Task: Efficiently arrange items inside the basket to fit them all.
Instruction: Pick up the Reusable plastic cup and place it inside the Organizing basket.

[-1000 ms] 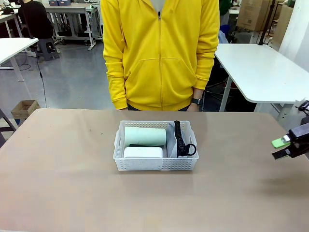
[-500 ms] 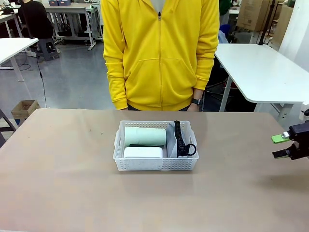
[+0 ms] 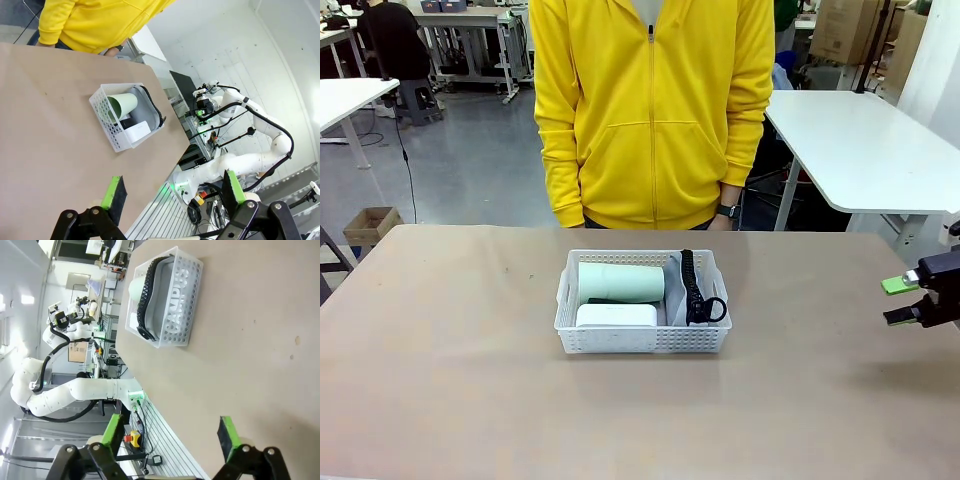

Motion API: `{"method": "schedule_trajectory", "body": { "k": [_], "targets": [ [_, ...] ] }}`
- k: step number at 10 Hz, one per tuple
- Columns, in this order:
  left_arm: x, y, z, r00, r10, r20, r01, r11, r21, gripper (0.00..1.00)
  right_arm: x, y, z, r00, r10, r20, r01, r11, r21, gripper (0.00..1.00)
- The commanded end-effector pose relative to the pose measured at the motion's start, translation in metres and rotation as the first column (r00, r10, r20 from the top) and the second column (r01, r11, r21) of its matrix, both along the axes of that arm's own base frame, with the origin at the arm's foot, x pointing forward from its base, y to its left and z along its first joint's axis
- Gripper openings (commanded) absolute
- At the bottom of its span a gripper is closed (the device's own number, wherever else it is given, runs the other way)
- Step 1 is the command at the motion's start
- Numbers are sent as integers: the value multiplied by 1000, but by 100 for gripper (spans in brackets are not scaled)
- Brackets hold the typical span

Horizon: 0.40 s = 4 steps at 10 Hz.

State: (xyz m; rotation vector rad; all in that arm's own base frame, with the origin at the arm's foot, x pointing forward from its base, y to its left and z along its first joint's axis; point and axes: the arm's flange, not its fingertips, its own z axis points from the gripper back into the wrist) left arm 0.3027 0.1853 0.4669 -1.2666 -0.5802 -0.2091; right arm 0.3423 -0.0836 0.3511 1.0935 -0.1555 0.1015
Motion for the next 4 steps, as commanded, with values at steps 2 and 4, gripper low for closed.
{"method": "schedule_trajectory", "body": {
  "k": [2,4],
  "targets": [
    [-1,-2,3,1000,3,6,-3,1000,-19,100,-3,-3,3,1000,13,10,-13,1000,-2,100],
    [-1,-2,3,1000,3,6,-3,1000,-19,100,-3,-3,3,1000,13,10,-13,1000,-2,100]
  ]
}}
